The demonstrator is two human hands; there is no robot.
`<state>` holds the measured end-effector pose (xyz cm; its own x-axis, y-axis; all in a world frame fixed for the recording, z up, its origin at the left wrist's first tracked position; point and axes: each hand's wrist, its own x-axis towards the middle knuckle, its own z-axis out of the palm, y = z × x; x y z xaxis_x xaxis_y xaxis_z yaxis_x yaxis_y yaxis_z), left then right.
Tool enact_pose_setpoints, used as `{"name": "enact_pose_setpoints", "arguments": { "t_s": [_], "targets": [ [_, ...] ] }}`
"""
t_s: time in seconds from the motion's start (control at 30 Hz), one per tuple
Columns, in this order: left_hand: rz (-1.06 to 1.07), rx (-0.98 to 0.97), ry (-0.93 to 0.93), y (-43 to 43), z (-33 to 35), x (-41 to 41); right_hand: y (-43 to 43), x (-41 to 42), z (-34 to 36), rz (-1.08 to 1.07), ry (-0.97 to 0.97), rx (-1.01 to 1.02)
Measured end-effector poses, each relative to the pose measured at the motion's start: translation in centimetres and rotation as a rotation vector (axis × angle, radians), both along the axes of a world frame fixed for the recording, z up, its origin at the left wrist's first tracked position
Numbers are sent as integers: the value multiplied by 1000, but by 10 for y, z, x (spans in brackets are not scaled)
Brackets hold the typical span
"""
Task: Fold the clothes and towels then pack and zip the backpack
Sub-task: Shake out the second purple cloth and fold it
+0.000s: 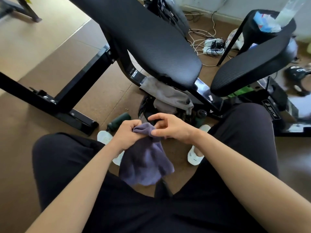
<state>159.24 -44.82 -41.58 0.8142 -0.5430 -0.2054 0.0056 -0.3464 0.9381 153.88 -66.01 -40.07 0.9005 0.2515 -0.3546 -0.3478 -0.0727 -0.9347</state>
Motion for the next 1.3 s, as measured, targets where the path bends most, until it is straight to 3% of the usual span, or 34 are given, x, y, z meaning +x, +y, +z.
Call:
{"name": "enact_pose_setpoints", "arguments": {
  "t_s": [0.17,0.27,0.43,0.53,0.63,0.8,0.9,1.13,1.3],
  "targets": [
    [72,-161,97,3,13,-8,7,-3,-12,72,-92,-115],
    [67,-188,104,4,16,-8,6,-3,-13,-34,-127,-132],
    [35,-115,233,13,16,-7,-2,1,-13,-202,-140,-88],
    [35,-55,228,13,14,-5,-7,4,-16,-261,-125,-41],
    [42,-7,194,14,13,0,-14,5,-14,-292,-147,-123],
    [73,54,107,20,2,9,-26,5,-4,-236,-223,-221],
    [140,162,16,25,-5,16,-37,3,-3,-143,-251,-396],
    [352,287,-216,46,2,39,-66,1,-17,171,-59,-578],
    [440,253,-219,67,2,58,-87,4,-43,191,39,-671]
  ]
}}
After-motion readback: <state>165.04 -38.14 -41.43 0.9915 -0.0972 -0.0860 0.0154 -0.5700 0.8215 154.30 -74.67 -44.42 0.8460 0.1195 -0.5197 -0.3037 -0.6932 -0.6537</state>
